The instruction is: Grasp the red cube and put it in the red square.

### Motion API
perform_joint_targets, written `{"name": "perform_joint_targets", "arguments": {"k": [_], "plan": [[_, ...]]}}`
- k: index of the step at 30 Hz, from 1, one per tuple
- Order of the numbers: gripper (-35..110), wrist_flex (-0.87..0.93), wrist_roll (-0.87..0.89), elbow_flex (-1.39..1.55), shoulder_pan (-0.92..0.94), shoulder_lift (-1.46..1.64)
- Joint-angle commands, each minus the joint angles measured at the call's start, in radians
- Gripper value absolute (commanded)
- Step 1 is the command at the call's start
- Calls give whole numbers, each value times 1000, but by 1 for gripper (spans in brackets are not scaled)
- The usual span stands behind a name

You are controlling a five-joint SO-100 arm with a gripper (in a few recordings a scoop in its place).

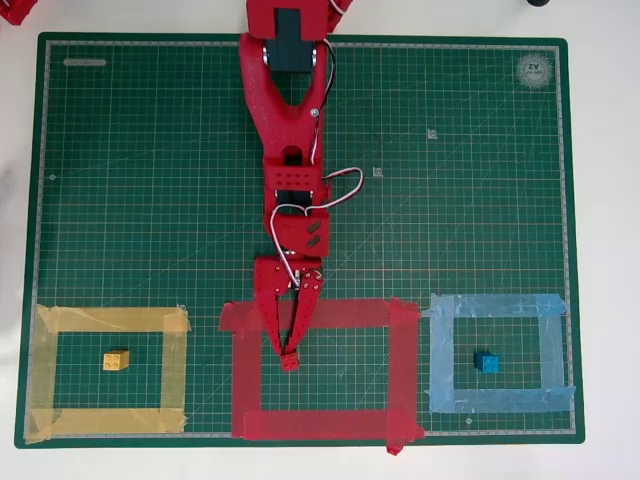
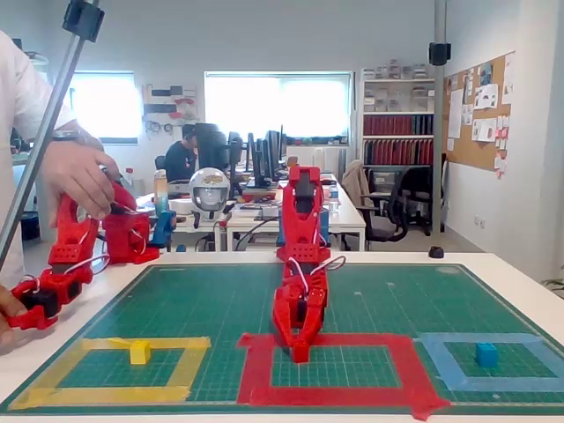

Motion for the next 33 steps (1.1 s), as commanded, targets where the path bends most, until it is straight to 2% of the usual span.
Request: {"name": "perform_joint_targets", "arguments": {"k": [1, 13, 20, 24, 33], "plan": [[0, -23, -18, -112, 9, -17], [0, -26, -18, -259, 15, -115], [0, -20, -9, -167, 26, -34], [0, 58, -5, 98, 31, 204], [0, 489, 219, 724, 9, 1068]]}}
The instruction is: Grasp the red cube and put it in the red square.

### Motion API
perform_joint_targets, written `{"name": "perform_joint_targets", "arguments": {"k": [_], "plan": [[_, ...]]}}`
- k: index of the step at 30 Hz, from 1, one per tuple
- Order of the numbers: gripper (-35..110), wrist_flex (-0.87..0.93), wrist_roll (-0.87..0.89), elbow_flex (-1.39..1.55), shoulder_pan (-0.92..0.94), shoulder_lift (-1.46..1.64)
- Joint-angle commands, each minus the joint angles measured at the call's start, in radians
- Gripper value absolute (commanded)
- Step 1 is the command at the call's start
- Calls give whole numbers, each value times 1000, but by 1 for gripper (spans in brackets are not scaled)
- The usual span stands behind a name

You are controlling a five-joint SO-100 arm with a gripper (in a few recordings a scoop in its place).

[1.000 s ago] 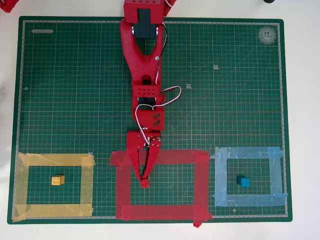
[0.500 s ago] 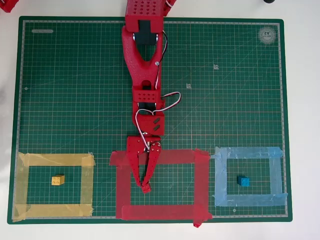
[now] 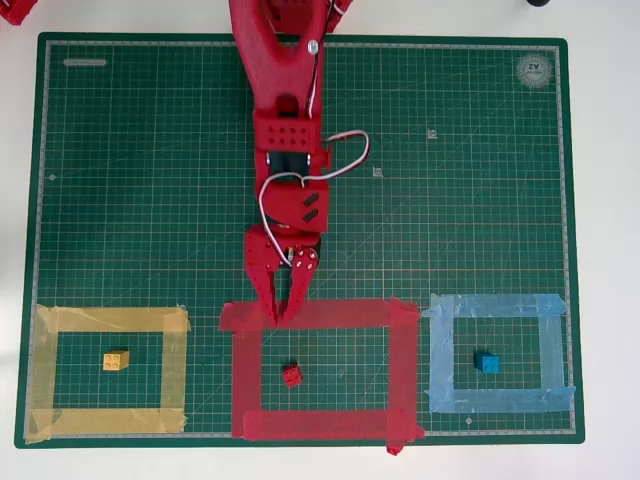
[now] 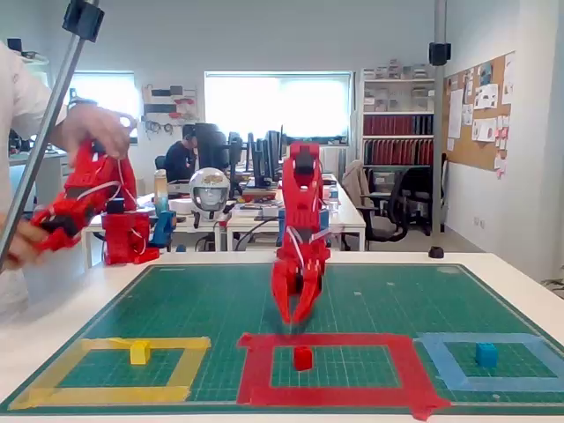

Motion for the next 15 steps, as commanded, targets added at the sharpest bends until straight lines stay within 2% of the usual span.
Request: {"name": "perform_joint_targets", "arguments": {"k": [1, 9, 15], "plan": [[0, 124, 114, 304, -3, 563], [-1, 126, 133, 1032, -87, 1408], [-1, 368, 126, 1118, -98, 1585]]}}
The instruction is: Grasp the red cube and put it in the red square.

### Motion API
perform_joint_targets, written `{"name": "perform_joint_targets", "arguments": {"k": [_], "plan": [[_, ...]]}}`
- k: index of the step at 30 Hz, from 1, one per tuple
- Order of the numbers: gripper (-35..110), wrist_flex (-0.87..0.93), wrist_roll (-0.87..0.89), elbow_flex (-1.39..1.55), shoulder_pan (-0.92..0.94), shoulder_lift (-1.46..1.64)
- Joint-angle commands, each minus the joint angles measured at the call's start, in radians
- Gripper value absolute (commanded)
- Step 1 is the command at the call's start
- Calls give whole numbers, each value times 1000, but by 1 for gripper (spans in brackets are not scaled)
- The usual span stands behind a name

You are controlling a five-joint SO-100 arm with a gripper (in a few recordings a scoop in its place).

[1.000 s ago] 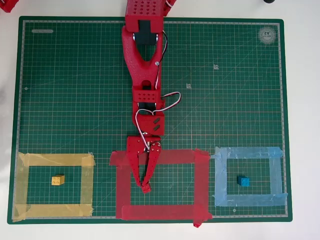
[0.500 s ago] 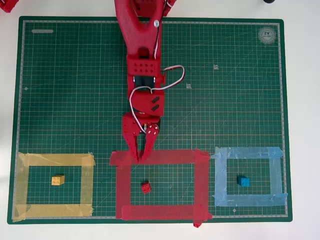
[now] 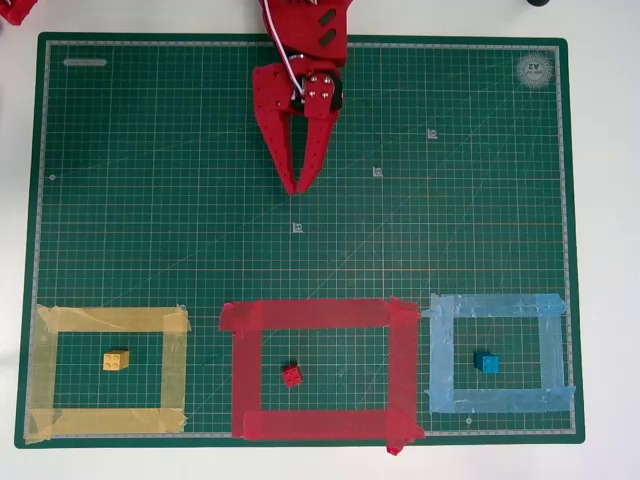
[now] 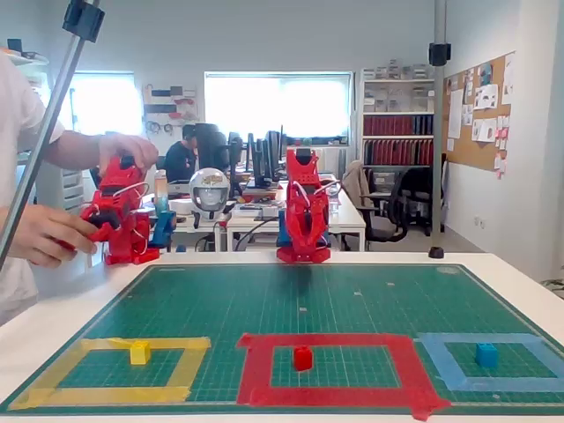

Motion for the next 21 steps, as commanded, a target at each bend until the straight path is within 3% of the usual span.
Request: {"name": "perform_joint_targets", "arguments": {"k": [1, 11, 21], "plan": [[-1, 141, -9, 44, -23, 144], [-1, 936, -84, 49, 41, 436], [-1, 1370, -87, 49, 61, 650]]}}
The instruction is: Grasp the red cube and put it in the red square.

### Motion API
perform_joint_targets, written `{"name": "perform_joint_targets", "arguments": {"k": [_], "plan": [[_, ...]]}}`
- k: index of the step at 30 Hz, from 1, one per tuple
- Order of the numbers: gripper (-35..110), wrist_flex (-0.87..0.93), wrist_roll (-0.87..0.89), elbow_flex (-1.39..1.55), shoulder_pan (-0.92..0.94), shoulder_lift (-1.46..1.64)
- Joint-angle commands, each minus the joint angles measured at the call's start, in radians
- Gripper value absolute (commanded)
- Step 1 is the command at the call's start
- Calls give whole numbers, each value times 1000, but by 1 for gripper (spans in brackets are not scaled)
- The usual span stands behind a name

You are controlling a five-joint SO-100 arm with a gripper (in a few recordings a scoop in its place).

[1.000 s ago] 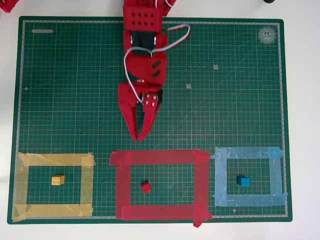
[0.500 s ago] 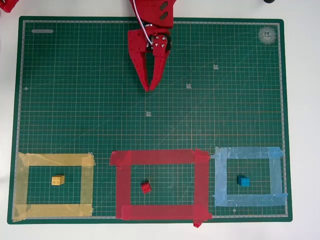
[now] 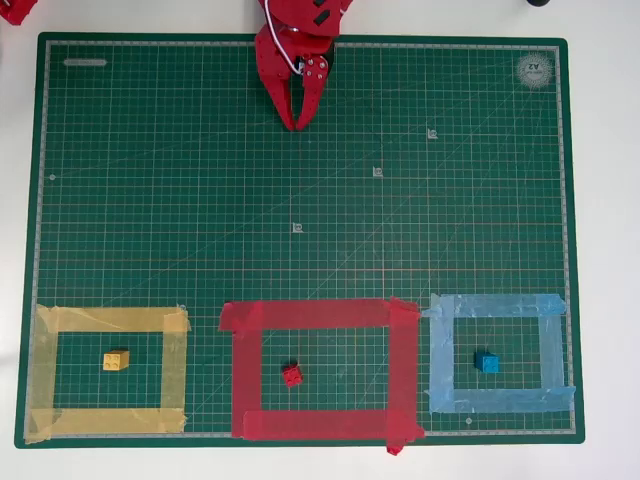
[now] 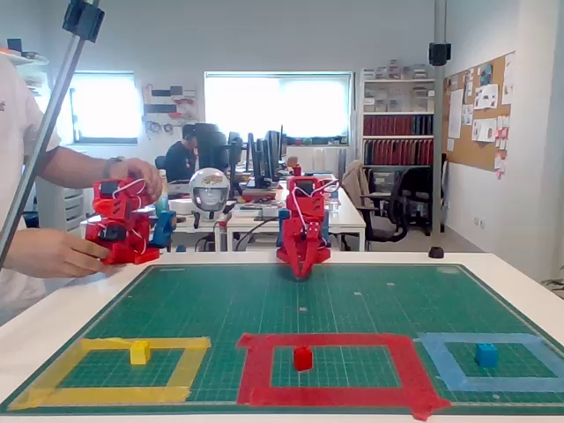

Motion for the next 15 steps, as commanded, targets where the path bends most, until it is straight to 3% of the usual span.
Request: {"name": "perform_joint_targets", "arguments": {"k": [1, 5, 15], "plan": [[-1, 161, -28, 12, 21, 89], [-1, 255, -28, 14, 23, 160], [-1, 267, -26, 14, 25, 186]]}}
